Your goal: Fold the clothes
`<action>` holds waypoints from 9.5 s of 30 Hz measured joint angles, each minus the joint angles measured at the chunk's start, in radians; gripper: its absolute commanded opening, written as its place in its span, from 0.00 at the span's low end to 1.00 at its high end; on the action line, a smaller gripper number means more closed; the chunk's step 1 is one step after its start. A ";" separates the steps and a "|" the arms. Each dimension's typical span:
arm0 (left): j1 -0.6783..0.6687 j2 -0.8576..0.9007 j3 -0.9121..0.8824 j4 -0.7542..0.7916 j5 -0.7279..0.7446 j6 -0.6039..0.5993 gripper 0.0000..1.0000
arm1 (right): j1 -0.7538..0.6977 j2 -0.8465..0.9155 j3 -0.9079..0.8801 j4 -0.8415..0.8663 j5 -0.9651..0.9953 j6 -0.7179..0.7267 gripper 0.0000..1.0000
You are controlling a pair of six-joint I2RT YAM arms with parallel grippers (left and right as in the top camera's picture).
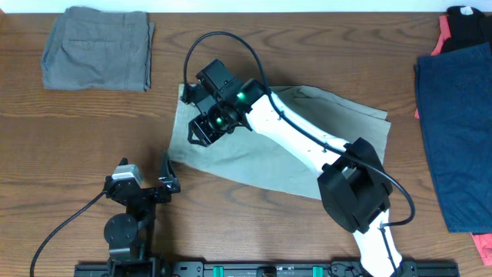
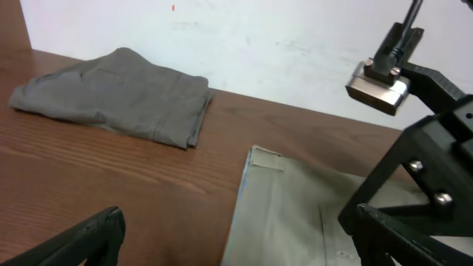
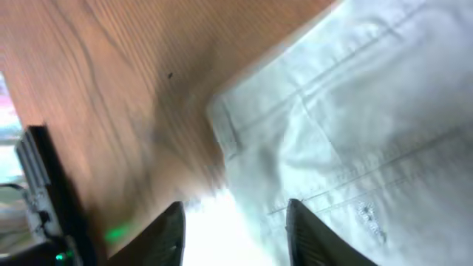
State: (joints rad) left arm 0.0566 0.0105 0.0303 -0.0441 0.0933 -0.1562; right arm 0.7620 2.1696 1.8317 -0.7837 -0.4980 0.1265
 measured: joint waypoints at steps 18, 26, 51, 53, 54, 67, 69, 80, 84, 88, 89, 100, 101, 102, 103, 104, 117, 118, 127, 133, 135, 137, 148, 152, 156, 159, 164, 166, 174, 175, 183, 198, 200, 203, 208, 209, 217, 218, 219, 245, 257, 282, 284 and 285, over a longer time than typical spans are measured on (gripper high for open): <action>0.000 0.000 0.000 0.000 0.000 0.000 0.98 | -0.510 -0.269 -0.009 -0.567 0.481 0.077 0.99; 0.000 0.000 0.000 0.000 0.000 0.000 0.98 | -0.732 -0.266 -0.204 -0.484 0.623 0.195 0.99; 0.000 0.000 0.000 0.000 0.000 0.000 0.98 | -0.968 -0.263 -0.653 0.049 0.402 0.120 0.77; 0.000 0.000 0.000 0.000 0.000 0.000 0.98 | -0.968 -0.263 -0.655 0.055 0.398 0.117 0.69; 0.000 0.000 0.000 0.000 0.000 0.000 0.98 | -0.968 -0.263 -0.655 0.056 0.396 0.117 0.66; 0.000 0.000 0.000 0.000 0.000 0.000 0.98 | -0.965 -0.260 -0.664 0.142 0.361 0.127 0.01; 0.000 0.000 0.000 0.000 0.000 0.000 0.98 | -0.960 -0.259 -0.664 0.172 0.355 0.129 0.01; 0.000 0.000 0.000 0.000 0.000 0.000 0.98 | -0.943 -0.246 -0.667 0.398 0.351 0.130 0.01; 0.000 0.000 0.000 0.000 0.000 0.000 0.98 | -0.943 -0.246 -0.667 0.430 0.356 0.130 0.01; 0.000 0.000 0.000 0.000 0.000 0.000 0.98 | -0.943 -0.246 -0.666 0.432 0.373 0.122 0.01; 0.000 0.000 0.000 0.000 0.000 0.000 0.98 | -0.943 -0.246 -0.661 0.421 0.380 0.116 0.01; 0.000 0.000 0.000 0.000 0.000 0.000 0.98 | -0.943 -0.246 -0.412 0.120 0.469 0.058 0.69; 0.000 0.000 0.000 0.000 0.000 0.000 0.98 | -0.943 -0.246 -0.381 0.087 0.471 0.055 0.70; 0.000 0.000 0.000 0.000 0.000 0.000 0.98 | -0.943 -0.246 -0.346 0.048 0.472 0.053 0.70; 0.000 0.000 0.000 0.000 0.000 0.000 0.98 | -0.943 -0.246 -0.307 0.005 0.470 0.053 0.71; 0.000 0.000 0.000 0.000 0.000 0.000 0.98 | -0.943 -0.246 -0.273 -0.033 0.464 0.053 0.71; 0.000 0.000 0.000 0.000 0.000 0.000 0.98 | -0.797 -0.246 -0.218 -0.169 0.130 0.049 0.24; 0.000 0.000 0.000 0.000 0.000 0.000 0.98 | -0.760 -0.246 -0.240 -0.129 0.125 0.052 0.23; 0.000 0.000 0.000 0.000 0.000 0.000 0.98 | -0.397 -0.229 -0.428 0.267 0.109 0.222 0.01; 0.000 0.000 0.000 0.000 0.000 0.000 0.98 | -0.225 -0.117 -0.431 0.400 0.111 0.309 0.01; 0.000 0.000 0.000 0.000 0.000 0.000 0.98 | -0.171 -0.074 -0.433 0.429 0.109 0.330 0.01; 0.000 0.000 0.000 0.000 0.000 0.000 0.98 | -0.142 -0.047 -0.435 0.441 0.109 0.342 0.01; 0.000 0.000 0.000 0.000 0.000 0.000 0.98 | -0.081 -0.022 -0.429 0.396 0.111 0.386 0.01; 0.000 0.000 0.000 0.000 0.000 0.000 0.98 | -0.066 -0.026 -0.426 0.361 0.107 0.389 0.01; 0.000 0.000 0.000 0.000 0.000 0.000 0.98 | -0.048 -0.026 -0.425 0.357 0.106 0.397 0.01; 0.000 0.000 0.000 0.000 0.000 0.000 0.98 | -0.037 -0.026 -0.425 0.357 0.105 0.401 0.01; 0.000 0.000 0.000 0.000 0.000 0.000 0.98 | -0.038 -0.027 -0.425 0.354 0.106 0.407 0.01; 0.000 0.000 0.000 0.000 0.000 0.000 0.98 | -0.041 -0.032 -0.425 0.341 0.115 0.407 0.02; 0.000 0.000 0.000 0.000 0.000 0.000 0.98 | -0.159 -0.154 -0.434 0.182 0.288 0.398 0.77; 0.000 0.000 0.000 0.000 0.000 0.000 0.98 | -0.193 -0.187 -0.434 0.160 0.315 0.397 0.80; 0.000 0.000 0.000 0.000 0.000 0.000 0.98 | -0.496 -0.410 -0.434 0.098 0.415 0.326 0.99; 0.000 0.000 0.000 0.000 0.000 0.000 0.98 | -0.965 -0.452 -0.435 -0.046 0.596 0.254 0.99; 0.000 0.000 0.000 0.000 0.000 0.000 0.98 | -0.997 -0.452 -0.435 -0.080 0.603 0.252 0.99; 0.000 0.000 0.000 0.000 0.000 0.000 0.98 | -1.044 -0.452 -0.435 -0.113 0.607 0.251 0.99; 0.000 0.000 0.000 0.000 0.000 0.000 0.98 | -1.080 -0.452 -0.435 -0.114 0.611 0.251 0.99; 0.000 0.000 0.000 0.001 0.000 -0.001 0.98 | -1.080 -0.452 -0.435 -0.114 0.611 0.251 0.99; 0.000 0.002 0.000 0.013 0.094 -0.108 0.98 | -1.081 -0.452 -0.435 -0.114 0.611 0.251 0.99; 0.000 0.004 0.000 0.016 0.121 -0.127 0.98 | -1.081 -0.452 -0.435 -0.114 0.611 0.251 0.99; 0.000 0.006 0.000 0.018 0.154 -0.145 0.98 | -1.081 -0.452 -0.435 -0.114 0.611 0.251 0.99; -0.001 1.452 1.223 -1.006 0.315 0.103 0.98 | -1.081 -0.452 -0.438 -0.114 0.611 0.251 0.99; -0.001 1.767 1.254 -0.870 0.319 0.131 0.98 | -1.081 -0.452 -0.438 -0.114 0.611 0.251 0.99; -0.001 1.964 1.254 -0.796 0.319 0.168 0.98 | -1.081 -0.452 -0.438 -0.114 0.611 0.251 0.99; -0.001 1.969 1.258 -0.797 0.320 0.172 0.98 | -1.081 -0.452 -0.438 -0.114 0.611 0.251 0.99; -0.001 1.972 1.261 -0.800 0.320 0.173 0.98 | -1.081 -0.452 -0.438 -0.114 0.611 0.251 0.99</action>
State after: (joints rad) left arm 0.0559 1.9823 1.2915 -0.8436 0.4137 0.0166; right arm -0.3195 1.7172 1.3937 -0.8978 0.1131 0.3775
